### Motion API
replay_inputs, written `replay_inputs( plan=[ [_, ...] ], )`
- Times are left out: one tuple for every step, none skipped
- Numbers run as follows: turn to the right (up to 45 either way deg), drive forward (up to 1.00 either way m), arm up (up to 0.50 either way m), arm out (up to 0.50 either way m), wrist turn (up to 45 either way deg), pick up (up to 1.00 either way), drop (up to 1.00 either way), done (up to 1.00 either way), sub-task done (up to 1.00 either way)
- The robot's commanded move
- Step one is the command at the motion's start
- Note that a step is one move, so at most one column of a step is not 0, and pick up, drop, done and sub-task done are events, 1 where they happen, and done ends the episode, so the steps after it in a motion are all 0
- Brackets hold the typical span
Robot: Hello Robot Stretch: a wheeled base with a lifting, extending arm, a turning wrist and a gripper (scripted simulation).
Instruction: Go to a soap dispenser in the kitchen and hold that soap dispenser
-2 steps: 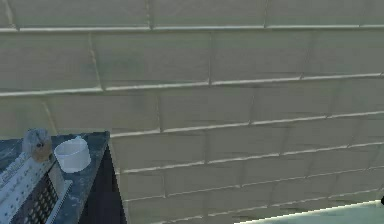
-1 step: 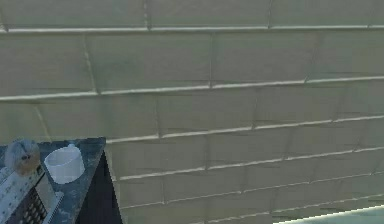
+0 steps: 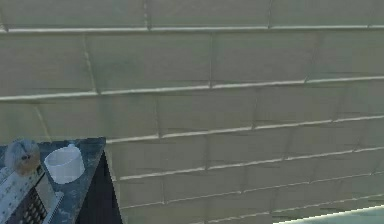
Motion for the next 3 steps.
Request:
replay_inputs(
  plan=[
    [3.0, 0.00, 0.00, 0.00, 0.0, 0.00, 0.00, 0.00, 0.00],
    [0.0, 0.20, 0.00, 0.00, 0.0, 0.00, 0.00, 0.00, 0.00],
    [45.0, 0.00, 0.00, 0.00, 0.0, 0.00, 0.00, 0.00, 0.00]
  ],
)
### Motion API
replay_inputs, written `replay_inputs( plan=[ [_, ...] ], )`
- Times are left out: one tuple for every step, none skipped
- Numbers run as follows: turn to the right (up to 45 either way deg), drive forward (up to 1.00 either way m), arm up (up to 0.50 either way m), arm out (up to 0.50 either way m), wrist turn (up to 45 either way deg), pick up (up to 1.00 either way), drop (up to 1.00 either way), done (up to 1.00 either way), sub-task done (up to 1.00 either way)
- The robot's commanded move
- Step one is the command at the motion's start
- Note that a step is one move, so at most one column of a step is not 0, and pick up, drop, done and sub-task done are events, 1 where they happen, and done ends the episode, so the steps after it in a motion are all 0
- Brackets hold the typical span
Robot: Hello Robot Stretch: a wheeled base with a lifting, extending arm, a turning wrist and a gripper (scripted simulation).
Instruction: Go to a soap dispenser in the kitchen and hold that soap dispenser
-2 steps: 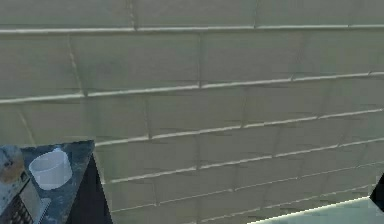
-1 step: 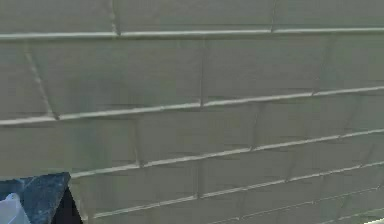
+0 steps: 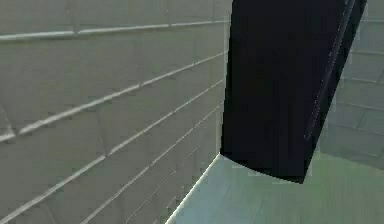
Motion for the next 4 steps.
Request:
replay_inputs(
  plan=[
    [45.0, 0.00, 0.00, 0.00, 0.0, 0.00, 0.00, 0.00, 0.00],
    [36.0, 0.00, 0.00, 0.00, 0.0, 0.00, 0.00, 0.00, 0.00],
    [0.0, 0.00, 0.50, 0.00, 0.0, 0.00, 0.00, 0.00, 0.00],
    [0.0, 0.00, 0.38, 0.00, 0.0, 0.00, 0.00, 0.00, 0.00]
  ],
)
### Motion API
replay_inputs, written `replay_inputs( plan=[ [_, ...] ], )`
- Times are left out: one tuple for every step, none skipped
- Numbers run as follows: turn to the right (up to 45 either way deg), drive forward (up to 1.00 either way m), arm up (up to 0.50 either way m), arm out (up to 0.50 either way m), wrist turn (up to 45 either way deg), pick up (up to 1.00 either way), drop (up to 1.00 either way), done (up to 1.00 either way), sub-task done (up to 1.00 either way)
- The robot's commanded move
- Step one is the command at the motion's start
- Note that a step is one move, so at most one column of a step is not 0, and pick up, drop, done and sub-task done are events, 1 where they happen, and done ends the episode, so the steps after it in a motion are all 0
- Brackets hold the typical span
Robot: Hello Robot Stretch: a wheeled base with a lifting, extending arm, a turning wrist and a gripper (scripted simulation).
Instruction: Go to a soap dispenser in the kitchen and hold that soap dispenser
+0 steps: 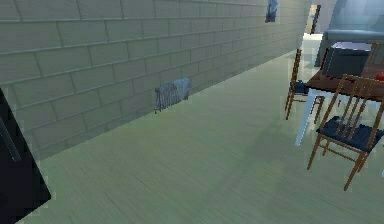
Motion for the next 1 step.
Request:
replay_inputs(
  plan=[
    [0.0, 0.00, 0.00, 0.42, 0.0, 0.00, 0.00, 0.00, 0.00]
  ],
)
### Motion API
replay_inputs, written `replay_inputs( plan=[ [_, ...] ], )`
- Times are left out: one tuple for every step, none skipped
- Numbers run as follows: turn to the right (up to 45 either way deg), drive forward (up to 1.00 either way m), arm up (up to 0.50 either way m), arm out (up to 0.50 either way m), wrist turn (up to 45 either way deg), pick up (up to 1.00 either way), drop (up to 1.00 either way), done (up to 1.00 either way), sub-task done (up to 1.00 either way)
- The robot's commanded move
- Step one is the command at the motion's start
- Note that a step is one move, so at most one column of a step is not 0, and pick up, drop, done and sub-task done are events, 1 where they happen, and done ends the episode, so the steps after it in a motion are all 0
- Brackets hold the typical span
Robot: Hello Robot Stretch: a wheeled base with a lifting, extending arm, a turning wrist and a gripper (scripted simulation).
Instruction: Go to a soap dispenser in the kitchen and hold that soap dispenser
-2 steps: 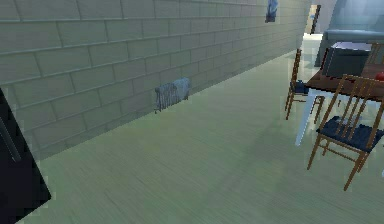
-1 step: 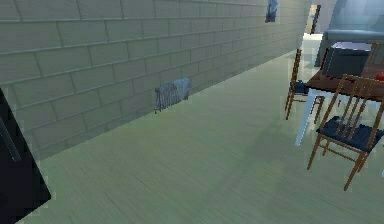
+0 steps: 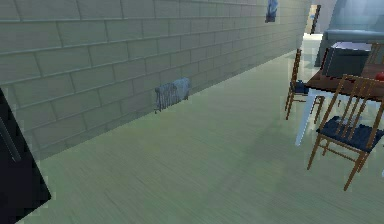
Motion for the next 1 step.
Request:
replay_inputs(
  plan=[
    [0.0, 0.00, 0.00, 0.00, 45.0, 0.00, 0.00, 0.00, 0.00]
  ],
)
